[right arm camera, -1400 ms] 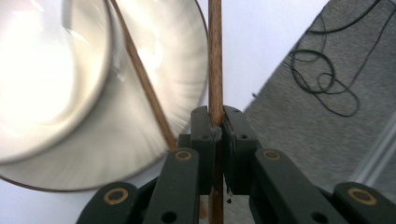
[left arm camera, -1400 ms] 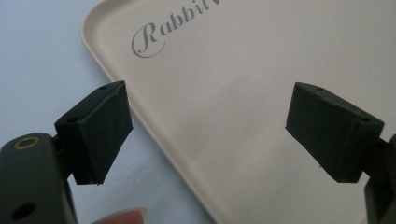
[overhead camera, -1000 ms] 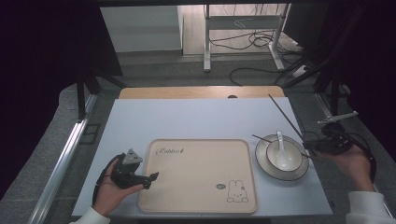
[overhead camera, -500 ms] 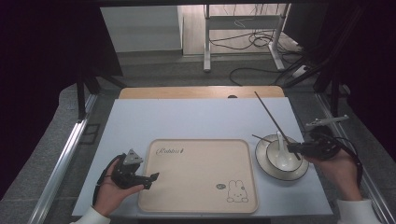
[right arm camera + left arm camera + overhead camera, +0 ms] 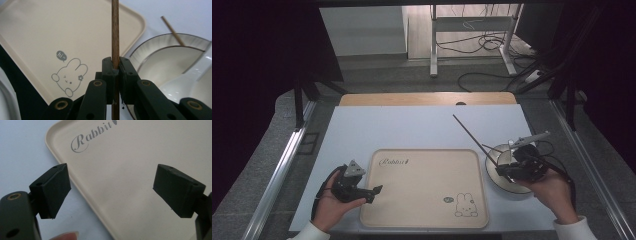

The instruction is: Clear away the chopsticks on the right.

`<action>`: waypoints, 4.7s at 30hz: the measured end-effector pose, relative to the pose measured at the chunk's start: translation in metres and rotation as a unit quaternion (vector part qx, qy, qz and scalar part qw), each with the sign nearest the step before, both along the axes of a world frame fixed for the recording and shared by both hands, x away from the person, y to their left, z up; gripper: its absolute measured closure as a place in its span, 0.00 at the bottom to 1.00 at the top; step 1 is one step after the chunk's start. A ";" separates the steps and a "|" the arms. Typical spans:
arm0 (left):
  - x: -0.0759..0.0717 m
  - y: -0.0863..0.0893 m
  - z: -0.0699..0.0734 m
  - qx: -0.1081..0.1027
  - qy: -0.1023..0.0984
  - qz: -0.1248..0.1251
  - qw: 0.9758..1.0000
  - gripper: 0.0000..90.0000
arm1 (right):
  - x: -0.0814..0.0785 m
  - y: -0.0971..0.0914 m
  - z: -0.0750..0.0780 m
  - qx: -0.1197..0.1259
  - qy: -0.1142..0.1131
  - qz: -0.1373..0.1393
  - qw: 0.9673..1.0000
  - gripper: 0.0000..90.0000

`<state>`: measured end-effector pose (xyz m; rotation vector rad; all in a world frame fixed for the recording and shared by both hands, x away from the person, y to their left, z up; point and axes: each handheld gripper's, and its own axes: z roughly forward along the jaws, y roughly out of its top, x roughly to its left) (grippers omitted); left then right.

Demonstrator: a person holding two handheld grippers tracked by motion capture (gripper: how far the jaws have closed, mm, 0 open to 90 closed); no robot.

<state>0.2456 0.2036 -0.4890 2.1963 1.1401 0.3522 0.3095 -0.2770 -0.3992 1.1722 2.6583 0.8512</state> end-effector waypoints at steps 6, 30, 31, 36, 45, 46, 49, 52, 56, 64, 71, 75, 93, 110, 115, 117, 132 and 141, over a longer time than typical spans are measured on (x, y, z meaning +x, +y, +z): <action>0.000 0.000 0.000 0.000 -0.002 0.000 1.000 0.16 | -0.005 0.022 -0.015 -0.016 0.018 0.024 0.999 0.93; -0.001 0.002 0.001 0.000 -0.003 -0.004 1.000 0.16 | -0.014 0.082 -0.082 -0.137 0.067 0.085 0.985 0.93; -0.001 0.002 0.001 0.000 -0.003 -0.004 1.000 0.16 | -0.014 0.083 -0.084 -0.143 0.065 0.089 0.984 0.92; -0.001 0.001 0.001 0.001 0.000 -0.005 1.000 0.16 | -0.014 0.085 -0.085 -0.148 0.057 0.097 0.983 0.90; -0.001 0.002 0.000 0.003 0.000 -0.003 1.000 0.16 | -0.019 0.083 -0.053 -0.101 -0.012 0.107 0.989 0.57; -0.001 0.002 0.000 0.002 0.000 -0.003 1.000 0.16 | -0.020 0.079 -0.042 -0.082 -0.027 0.103 0.991 0.53; 0.000 0.002 0.000 0.003 0.000 -0.003 1.000 0.16 | -0.022 0.052 -0.008 -0.053 -0.087 0.091 0.991 0.42; 0.000 0.002 0.000 0.003 -0.001 -0.004 1.000 0.16 | -0.021 0.033 0.005 -0.053 -0.112 0.074 0.989 0.39; -0.001 0.001 0.002 -0.001 -0.006 -0.006 1.000 0.17 | -0.014 -0.012 0.026 -0.028 -0.139 0.031 0.989 0.37; 0.000 0.003 0.002 -0.001 -0.004 -0.006 1.000 0.17 | 0.010 -0.095 0.024 -0.066 -0.112 -0.040 0.991 0.46; 0.000 0.003 0.002 -0.003 -0.003 -0.006 1.000 0.17 | 0.031 -0.131 0.000 -0.104 -0.064 -0.071 0.990 0.50; 0.001 0.002 0.001 0.000 0.000 -0.008 1.000 0.17 | 0.042 -0.142 -0.018 -0.125 -0.043 -0.074 0.988 0.56; 0.002 0.003 0.000 0.001 0.005 -0.007 1.000 0.17 | 0.062 -0.142 -0.057 -0.206 0.028 -0.006 0.978 0.82; 0.003 0.004 -0.001 0.001 0.007 -0.005 1.000 0.17 | 0.059 -0.138 -0.056 -0.208 0.023 0.024 0.978 0.93; 0.003 0.004 -0.001 0.001 0.007 -0.004 1.000 0.17 | 0.057 -0.142 -0.041 -0.172 0.006 -0.031 0.985 0.93; 0.003 0.004 -0.001 0.001 0.006 -0.004 1.000 0.17 | 0.056 -0.143 -0.037 -0.158 0.001 -0.042 0.987 0.93; 0.002 0.005 0.000 0.000 0.002 -0.003 1.000 0.17 | 0.018 -0.087 0.019 -0.032 -0.059 -0.044 0.997 0.93; 0.002 0.005 0.000 0.001 0.002 -0.005 1.000 0.17 | 0.005 -0.025 0.015 -0.027 -0.049 0.026 0.998 0.93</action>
